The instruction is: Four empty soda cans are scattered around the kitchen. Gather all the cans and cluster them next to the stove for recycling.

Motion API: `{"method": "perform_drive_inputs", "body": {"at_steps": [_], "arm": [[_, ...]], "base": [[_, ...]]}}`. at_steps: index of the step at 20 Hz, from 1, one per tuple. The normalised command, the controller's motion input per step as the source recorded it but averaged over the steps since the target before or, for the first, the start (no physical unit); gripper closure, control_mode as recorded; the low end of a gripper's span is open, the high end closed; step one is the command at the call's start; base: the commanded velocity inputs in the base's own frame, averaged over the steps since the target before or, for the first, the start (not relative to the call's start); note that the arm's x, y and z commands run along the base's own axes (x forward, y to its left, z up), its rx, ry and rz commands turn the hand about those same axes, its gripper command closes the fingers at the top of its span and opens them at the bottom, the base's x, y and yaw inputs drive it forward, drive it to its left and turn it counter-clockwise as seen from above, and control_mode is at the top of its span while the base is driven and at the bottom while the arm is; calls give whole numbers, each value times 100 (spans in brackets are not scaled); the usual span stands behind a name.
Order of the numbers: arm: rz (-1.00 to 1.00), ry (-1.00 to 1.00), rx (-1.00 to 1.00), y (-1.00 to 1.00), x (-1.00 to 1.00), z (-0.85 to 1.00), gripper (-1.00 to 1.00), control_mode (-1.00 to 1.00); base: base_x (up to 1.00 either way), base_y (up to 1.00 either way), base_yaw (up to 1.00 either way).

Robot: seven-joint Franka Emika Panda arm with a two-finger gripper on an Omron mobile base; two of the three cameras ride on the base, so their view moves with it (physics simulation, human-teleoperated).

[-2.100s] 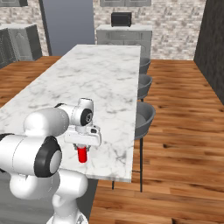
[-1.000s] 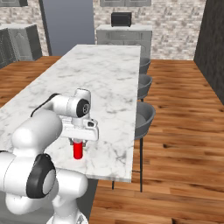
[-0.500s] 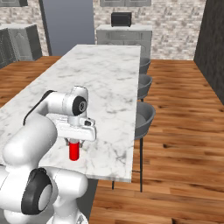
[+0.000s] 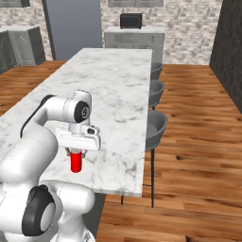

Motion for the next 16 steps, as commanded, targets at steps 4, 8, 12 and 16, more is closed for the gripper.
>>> {"method": "perform_drive_inputs", "body": {"at_steps": [4,8,12,16], "arm": [[0,4,0,23,-1,11,100,-100],[0,6,0,11,-14,11,100,100],[0,0,0,0,0,0,100,100],[0,0,0,0,0,0,100,100]], "base": [[0,0,0],[-11,2,0],[-67,10,0],[-68,61,0]]}}
